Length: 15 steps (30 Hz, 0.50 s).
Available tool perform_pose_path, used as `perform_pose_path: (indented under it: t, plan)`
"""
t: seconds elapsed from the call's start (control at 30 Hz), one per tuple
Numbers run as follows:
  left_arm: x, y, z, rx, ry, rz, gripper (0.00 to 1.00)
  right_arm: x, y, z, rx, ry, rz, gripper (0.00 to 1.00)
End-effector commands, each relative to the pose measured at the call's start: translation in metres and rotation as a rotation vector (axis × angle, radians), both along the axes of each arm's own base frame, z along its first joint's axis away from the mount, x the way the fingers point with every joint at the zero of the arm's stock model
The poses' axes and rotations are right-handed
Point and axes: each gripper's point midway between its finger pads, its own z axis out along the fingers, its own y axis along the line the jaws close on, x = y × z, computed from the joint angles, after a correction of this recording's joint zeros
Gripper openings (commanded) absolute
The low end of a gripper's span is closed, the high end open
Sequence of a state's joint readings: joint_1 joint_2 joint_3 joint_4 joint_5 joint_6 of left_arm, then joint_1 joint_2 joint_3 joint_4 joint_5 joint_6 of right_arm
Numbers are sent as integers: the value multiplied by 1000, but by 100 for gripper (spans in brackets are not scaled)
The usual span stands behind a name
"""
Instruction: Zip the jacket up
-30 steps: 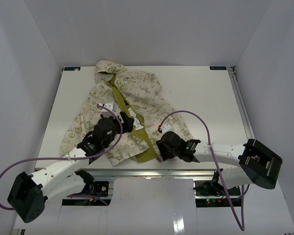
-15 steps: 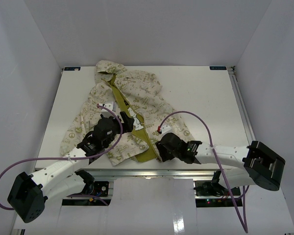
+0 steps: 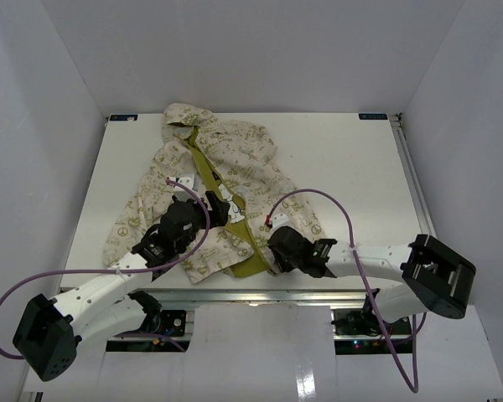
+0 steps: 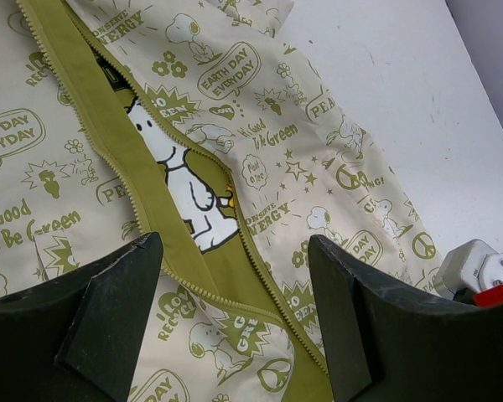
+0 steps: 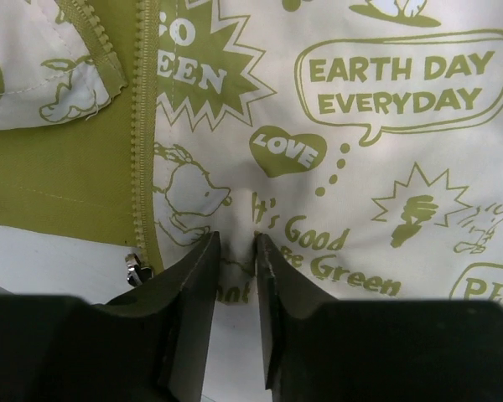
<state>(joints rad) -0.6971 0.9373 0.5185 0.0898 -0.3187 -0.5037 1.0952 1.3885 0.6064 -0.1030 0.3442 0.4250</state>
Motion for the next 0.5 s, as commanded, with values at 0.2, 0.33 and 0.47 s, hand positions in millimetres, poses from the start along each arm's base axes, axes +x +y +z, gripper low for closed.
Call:
perform_pose_path:
  t: [0.2,0.33,0.47]
  plan:
    - [-1,-7,3,3,-5,-32,81,3,3,16,-7,-17,-9,18]
    - [0,-8,2,6,-1,-38,81,5,7,29,-6,-30,-4,21]
    - [0,-10,0,12,7,-43,81,13,16,57,36,-79,-12,22]
